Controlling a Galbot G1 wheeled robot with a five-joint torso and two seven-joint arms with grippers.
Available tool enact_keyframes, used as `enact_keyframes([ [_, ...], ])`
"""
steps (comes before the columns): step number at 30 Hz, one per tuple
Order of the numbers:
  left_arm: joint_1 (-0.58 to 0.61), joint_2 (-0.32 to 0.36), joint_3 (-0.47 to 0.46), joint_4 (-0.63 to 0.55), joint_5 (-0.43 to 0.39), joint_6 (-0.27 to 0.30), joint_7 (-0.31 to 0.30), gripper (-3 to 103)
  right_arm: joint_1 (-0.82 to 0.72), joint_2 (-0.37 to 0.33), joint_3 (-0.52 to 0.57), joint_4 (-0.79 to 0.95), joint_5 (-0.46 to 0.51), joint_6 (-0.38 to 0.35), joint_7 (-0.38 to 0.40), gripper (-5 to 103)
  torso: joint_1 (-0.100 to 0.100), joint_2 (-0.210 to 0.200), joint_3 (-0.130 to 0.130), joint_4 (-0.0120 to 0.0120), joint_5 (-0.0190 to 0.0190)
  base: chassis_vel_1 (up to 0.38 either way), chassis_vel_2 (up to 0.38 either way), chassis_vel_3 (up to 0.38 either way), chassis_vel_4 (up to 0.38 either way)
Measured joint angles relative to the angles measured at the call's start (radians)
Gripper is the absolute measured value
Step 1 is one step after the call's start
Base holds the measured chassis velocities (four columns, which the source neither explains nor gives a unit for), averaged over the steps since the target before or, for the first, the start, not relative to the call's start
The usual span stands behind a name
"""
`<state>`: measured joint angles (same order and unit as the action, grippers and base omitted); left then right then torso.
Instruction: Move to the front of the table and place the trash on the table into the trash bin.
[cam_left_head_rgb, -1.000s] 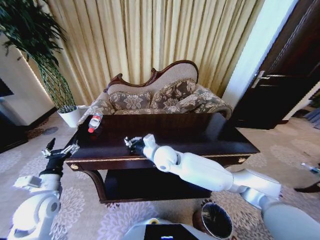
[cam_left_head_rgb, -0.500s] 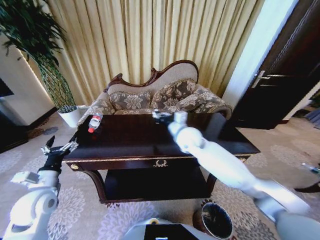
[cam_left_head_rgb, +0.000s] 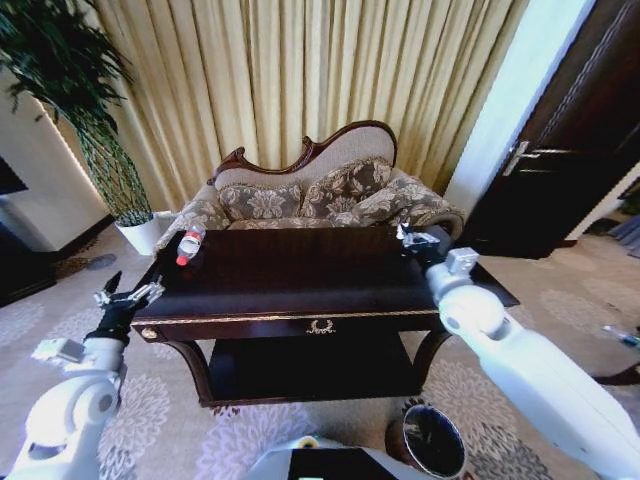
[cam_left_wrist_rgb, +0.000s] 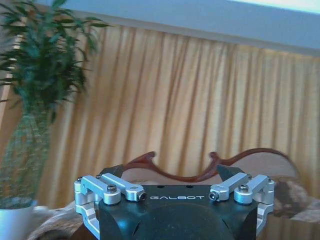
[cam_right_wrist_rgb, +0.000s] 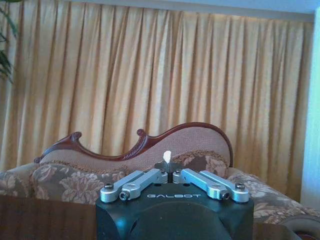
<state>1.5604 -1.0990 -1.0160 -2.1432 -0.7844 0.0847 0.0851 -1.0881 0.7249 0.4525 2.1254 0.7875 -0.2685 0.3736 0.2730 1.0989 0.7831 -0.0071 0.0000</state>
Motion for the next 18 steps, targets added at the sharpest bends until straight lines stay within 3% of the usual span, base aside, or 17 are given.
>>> enact_keyframes([
  [7, -0.033, 0.065, -0.003, 0.03, -0.021, 0.024, 0.024, 100, -0.19, 0.084, 0.147, 0.069, -0.033, -0.023, -0.063, 0, 0.0, 0.0, 0.0, 0.0, -0.0001, 0.0, 0.0, 0.0, 0.0],
  [18, -0.054, 0.083, 0.015, 0.038, -0.011, 0.034, 0.019, 100, -0.285, 0.155, 0.19, 0.106, -0.071, -0.021, -0.084, 0, 0.0, 0.0, 0.0, 0.0001, 0.0, 0.077, -0.08, -0.075, 0.085],
])
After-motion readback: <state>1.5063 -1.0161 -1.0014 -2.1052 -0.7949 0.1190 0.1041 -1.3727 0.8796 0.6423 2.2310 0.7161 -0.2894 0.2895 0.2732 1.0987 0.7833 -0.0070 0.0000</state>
